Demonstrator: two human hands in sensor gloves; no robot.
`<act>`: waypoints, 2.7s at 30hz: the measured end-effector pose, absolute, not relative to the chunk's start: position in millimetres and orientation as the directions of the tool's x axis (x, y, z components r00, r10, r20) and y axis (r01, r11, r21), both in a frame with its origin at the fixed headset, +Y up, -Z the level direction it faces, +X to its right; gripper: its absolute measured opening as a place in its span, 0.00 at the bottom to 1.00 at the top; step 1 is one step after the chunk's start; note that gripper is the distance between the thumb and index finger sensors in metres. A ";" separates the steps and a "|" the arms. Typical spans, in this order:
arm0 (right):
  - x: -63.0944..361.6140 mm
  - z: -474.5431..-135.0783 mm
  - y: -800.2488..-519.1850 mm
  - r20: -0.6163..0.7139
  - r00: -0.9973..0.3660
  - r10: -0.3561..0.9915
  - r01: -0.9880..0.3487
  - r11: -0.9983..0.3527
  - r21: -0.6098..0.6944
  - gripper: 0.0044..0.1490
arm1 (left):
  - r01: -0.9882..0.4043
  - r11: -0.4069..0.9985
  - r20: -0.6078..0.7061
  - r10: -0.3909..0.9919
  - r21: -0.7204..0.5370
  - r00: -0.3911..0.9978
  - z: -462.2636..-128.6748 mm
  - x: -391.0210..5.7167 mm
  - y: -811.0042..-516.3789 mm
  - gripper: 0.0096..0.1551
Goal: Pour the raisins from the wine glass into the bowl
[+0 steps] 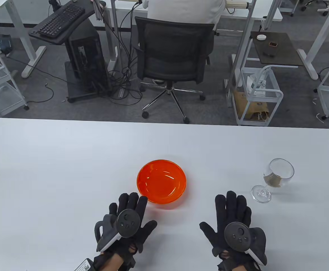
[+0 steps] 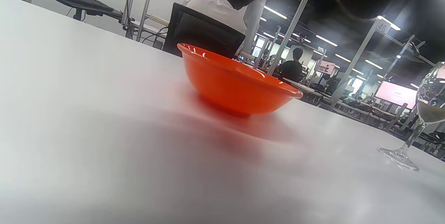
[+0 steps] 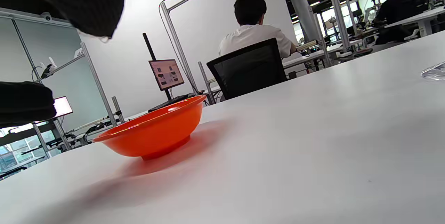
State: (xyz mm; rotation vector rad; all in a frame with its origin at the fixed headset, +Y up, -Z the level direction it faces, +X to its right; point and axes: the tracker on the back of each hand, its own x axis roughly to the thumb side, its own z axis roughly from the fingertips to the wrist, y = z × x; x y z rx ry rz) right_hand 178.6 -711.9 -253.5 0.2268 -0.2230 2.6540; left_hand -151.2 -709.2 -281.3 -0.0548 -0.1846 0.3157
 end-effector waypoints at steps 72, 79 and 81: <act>292.5 -269.9 -732.9 -0.341 -0.711 0.615 -0.538 -0.788 -0.299 0.56 | -0.397 0.909 0.131 0.412 -0.122 0.902 -284.2 -155.7 -715.6 0.53; 316.5 -270.8 -742.6 -0.375 -0.632 0.678 -0.584 -0.735 -0.346 0.60 | -0.403 0.906 0.140 0.419 -0.130 0.897 -284.3 -155.4 -716.4 0.52; 320.9 -271.8 -745.5 -0.364 -0.610 0.703 -0.605 -0.711 -0.358 0.60 | -0.407 0.904 0.145 0.423 -0.130 0.894 -284.2 -155.0 -716.5 0.52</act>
